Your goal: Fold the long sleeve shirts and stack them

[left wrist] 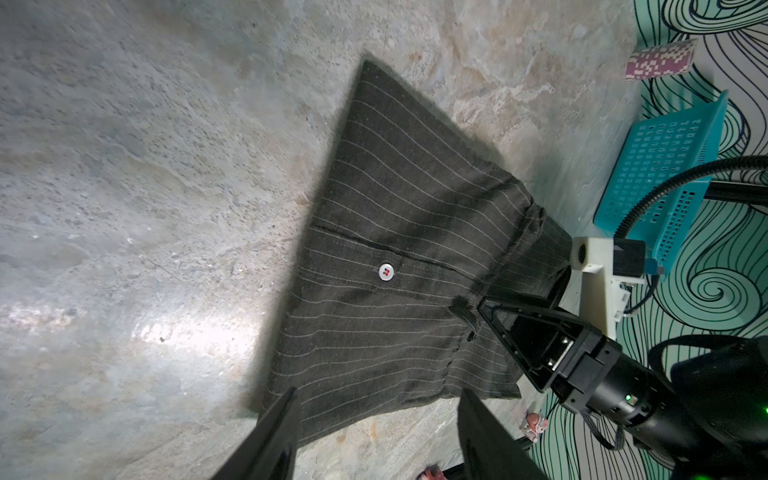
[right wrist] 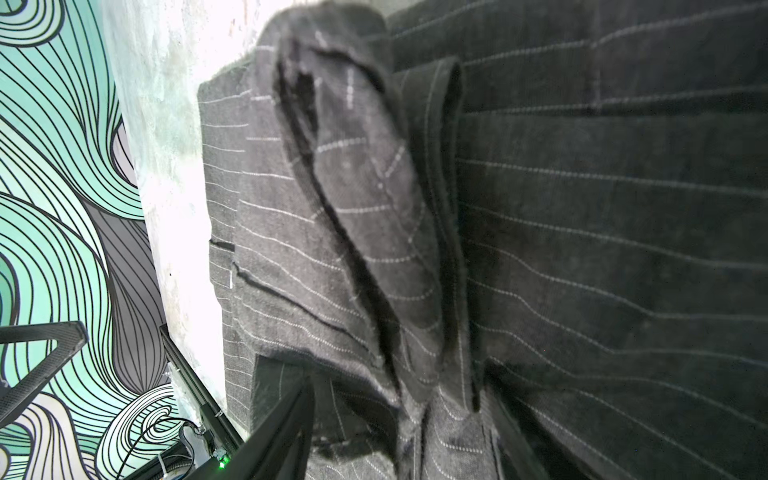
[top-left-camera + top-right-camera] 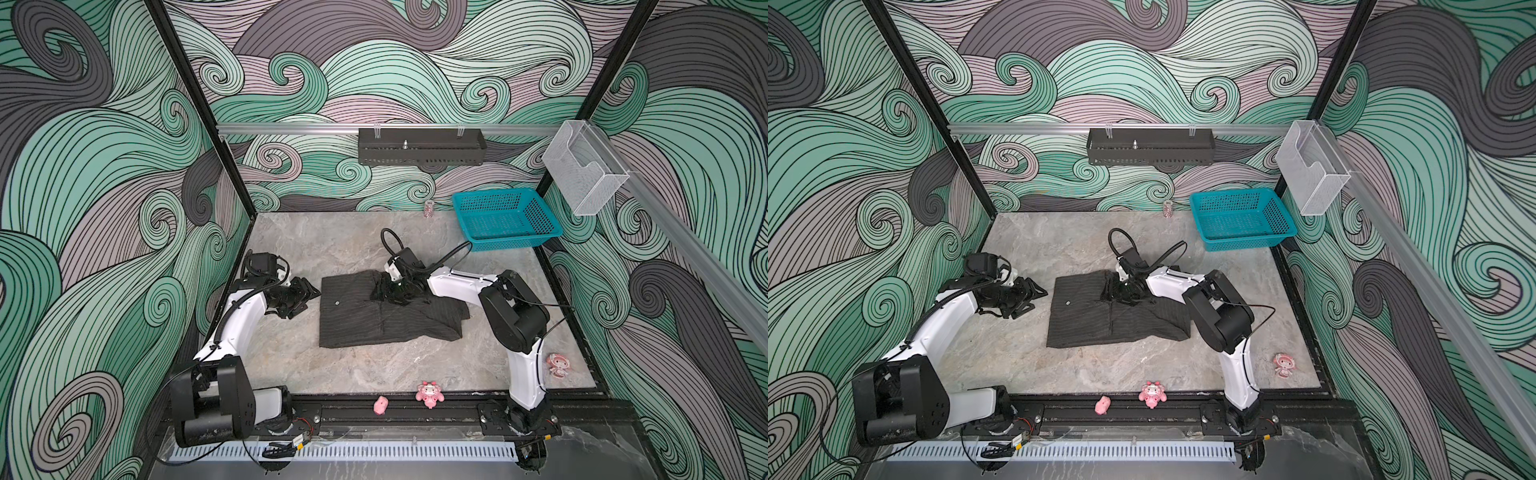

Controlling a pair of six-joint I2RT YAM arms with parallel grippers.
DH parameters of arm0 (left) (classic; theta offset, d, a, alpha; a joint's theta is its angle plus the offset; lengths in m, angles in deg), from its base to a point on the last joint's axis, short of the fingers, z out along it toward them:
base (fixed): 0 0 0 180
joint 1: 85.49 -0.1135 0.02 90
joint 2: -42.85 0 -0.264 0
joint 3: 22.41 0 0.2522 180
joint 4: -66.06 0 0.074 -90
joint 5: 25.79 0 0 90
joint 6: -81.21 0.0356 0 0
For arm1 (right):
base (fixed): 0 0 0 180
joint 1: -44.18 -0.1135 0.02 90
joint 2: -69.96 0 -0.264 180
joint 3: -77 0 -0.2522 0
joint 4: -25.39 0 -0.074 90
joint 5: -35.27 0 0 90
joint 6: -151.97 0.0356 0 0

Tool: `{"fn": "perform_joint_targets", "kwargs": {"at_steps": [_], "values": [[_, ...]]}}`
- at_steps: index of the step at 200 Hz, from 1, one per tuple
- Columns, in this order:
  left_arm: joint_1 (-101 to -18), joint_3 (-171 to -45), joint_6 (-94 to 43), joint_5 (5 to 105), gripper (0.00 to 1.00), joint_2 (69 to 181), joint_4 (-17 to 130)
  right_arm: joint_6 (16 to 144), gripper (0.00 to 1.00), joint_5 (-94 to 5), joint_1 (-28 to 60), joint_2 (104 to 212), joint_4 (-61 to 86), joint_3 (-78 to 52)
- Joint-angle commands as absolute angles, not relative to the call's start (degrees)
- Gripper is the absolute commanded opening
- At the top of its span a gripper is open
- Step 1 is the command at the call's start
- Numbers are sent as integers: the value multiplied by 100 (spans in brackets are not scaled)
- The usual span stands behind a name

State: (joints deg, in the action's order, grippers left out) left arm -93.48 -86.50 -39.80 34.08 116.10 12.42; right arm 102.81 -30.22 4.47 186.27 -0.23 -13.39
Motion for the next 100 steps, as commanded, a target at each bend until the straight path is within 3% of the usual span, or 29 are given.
{"fn": "perform_joint_targets", "kwargs": {"at_steps": [1,62,100], "values": [[-9443,-8619,-3875,3250,63,11576,1162,10302,65,-2956,400,18740,16,-1140],[-9566,-8633,-3842,3117,62,11641,1195,10622,60,-2689,281,19260,361,-1050],[-9604,-8572,-3815,3090,62,11689,1232,10316,32,-3007,199,18931,-31,-946]]}}
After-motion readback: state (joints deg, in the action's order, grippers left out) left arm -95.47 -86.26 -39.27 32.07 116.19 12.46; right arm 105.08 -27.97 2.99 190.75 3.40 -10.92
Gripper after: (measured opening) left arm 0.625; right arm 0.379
